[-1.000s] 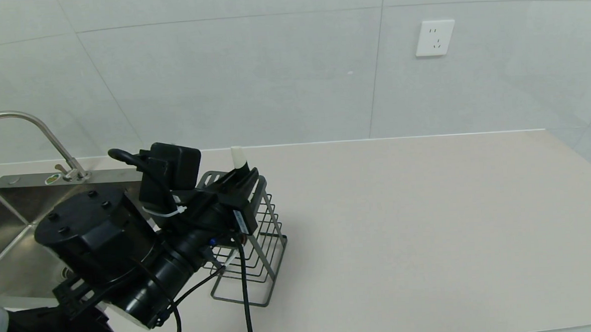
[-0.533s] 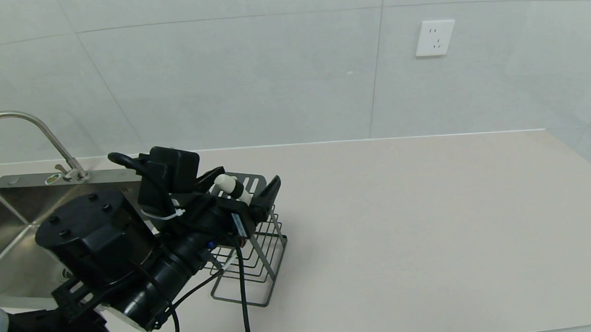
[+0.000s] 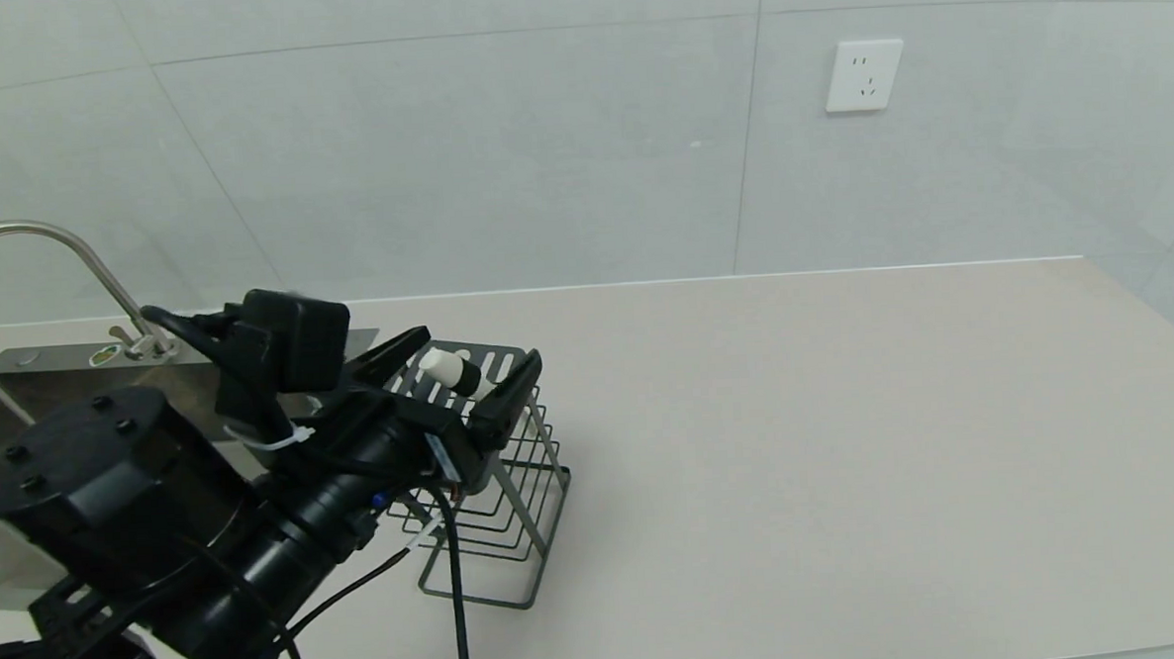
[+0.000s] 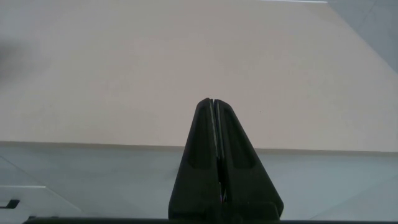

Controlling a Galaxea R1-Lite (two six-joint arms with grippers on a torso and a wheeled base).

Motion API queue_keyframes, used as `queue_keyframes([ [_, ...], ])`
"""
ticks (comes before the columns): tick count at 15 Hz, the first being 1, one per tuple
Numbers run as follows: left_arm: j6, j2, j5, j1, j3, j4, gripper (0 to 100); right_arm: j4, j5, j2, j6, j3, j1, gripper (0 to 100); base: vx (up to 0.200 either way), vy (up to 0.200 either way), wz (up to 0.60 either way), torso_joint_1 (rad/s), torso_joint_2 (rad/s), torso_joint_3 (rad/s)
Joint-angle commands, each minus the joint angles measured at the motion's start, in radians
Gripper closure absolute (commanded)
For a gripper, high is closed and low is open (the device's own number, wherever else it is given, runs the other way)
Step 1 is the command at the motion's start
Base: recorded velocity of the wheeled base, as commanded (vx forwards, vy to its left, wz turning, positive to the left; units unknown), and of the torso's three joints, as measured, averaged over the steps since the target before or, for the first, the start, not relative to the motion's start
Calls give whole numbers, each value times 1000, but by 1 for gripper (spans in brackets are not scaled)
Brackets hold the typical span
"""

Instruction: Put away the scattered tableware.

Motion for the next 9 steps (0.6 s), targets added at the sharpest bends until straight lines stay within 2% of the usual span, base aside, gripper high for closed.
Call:
queue_keyframes([
  [1, 5, -84, -27, 15, 44, -1, 0, 0, 0, 1, -1, 0, 0, 100, 0, 0, 0, 0, 0, 0],
  [5, 8, -229, -44, 15, 58, 2, 0, 0, 0, 1, 1, 0, 0, 100, 0, 0, 0, 0, 0, 0],
  [7, 34, -287, -56, 15, 90, 2, 0, 0, -1, 1, 1, 0, 0, 100, 0, 0, 0, 0, 0, 0],
  [9, 36, -325, -65, 15, 121, 3, 0, 0, -1, 1, -1, 0, 0, 100, 0, 0, 0, 0, 0, 0],
])
